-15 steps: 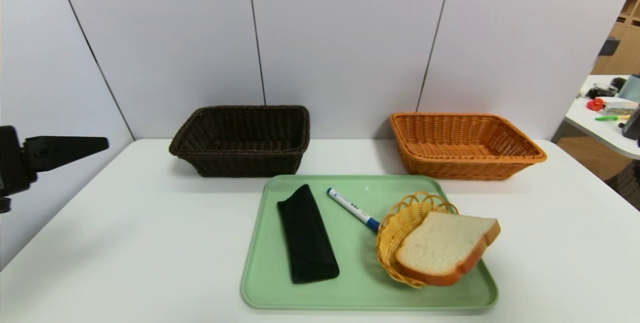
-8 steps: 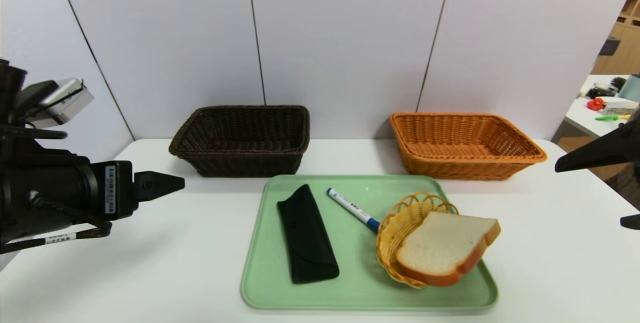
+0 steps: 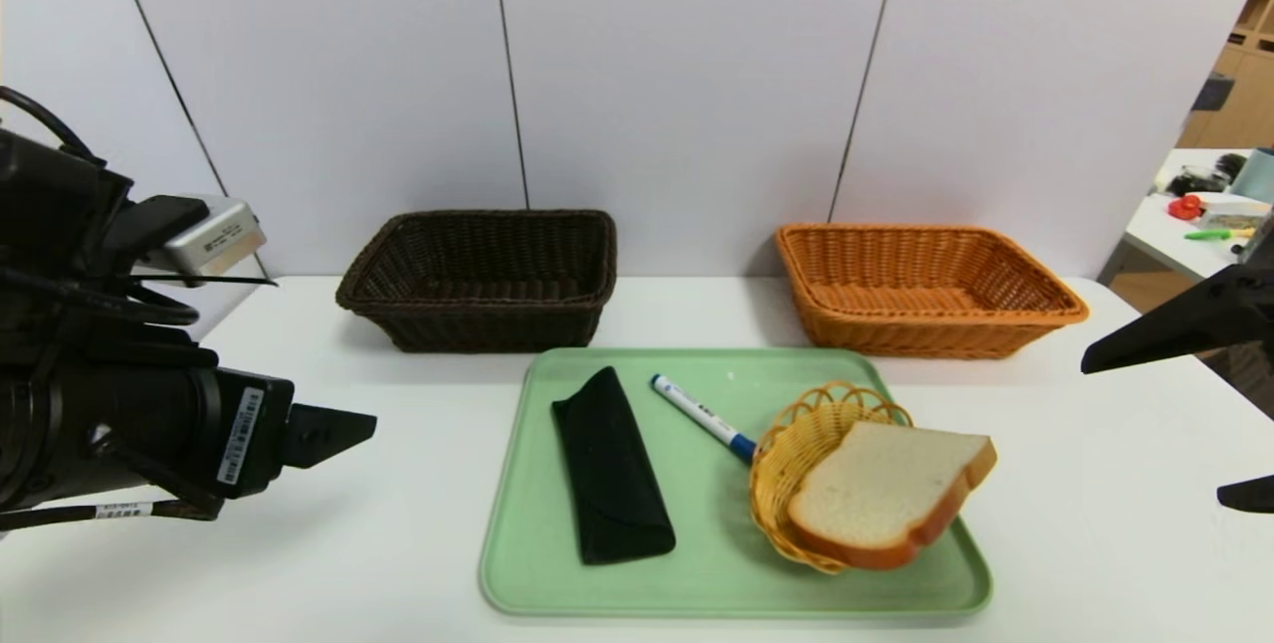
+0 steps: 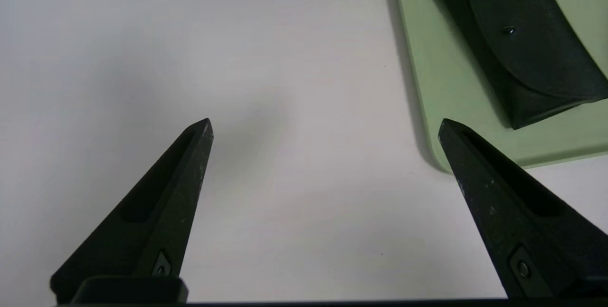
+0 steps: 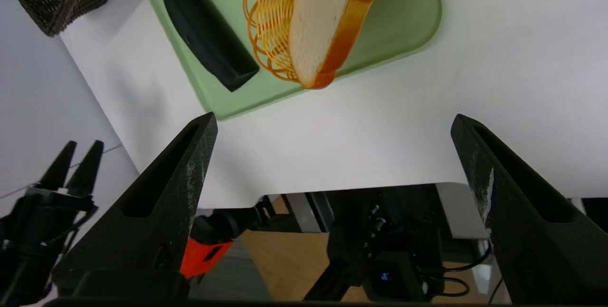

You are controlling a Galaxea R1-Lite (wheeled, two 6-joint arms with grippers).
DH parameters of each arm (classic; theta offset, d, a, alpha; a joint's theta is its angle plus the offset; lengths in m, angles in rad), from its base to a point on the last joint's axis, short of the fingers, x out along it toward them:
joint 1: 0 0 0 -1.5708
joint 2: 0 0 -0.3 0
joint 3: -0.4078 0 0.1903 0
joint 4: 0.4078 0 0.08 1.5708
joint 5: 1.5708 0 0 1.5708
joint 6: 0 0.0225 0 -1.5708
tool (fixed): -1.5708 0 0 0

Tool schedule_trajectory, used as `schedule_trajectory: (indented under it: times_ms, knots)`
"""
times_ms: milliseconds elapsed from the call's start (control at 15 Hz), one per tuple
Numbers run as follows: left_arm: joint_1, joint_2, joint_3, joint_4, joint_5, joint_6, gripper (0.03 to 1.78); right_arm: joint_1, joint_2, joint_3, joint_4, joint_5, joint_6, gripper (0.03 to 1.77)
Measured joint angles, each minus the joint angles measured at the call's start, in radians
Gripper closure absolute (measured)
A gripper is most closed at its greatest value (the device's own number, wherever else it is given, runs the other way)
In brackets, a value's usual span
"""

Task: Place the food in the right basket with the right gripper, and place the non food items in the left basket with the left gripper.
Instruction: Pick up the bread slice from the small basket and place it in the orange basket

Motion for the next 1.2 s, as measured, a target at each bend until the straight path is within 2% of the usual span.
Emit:
schedule_trajectory:
  times_ms: [200, 267, 733, 933, 1067, 1200]
  knots:
    - [0.0, 0.013, -0.016, 0.008, 0.037, 0.025, 0.12, -0.006, 0.005, 0.043, -0.021, 0.092, 0.039, 0.1]
    - [0.0, 0.016, -0.02, 0.01, 0.04, 0.025, 0.12, -0.009, 0.008, 0.071, -0.049, 0.108, 0.047, 0.1]
    - [0.001, 0.043, -0.037, 0.002, 0.042, 0.023, 0.12, -0.011, 0.051, 0.333, -0.309, 0.135, 0.086, 0.1]
    - [0.001, 0.054, -0.043, 0.004, 0.042, 0.02, 0.12, -0.011, 0.064, 0.424, -0.464, 0.172, 0.137, 0.1]
    - [0.001, 0.057, -0.042, 0.005, 0.041, 0.017, 0.12, -0.012, 0.071, 0.488, -0.569, 0.181, 0.143, 0.1]
    - [0.001, 0.058, -0.04, 0.007, 0.04, 0.016, 0.12, -0.013, 0.083, 0.518, -0.62, 0.195, 0.144, 0.1]
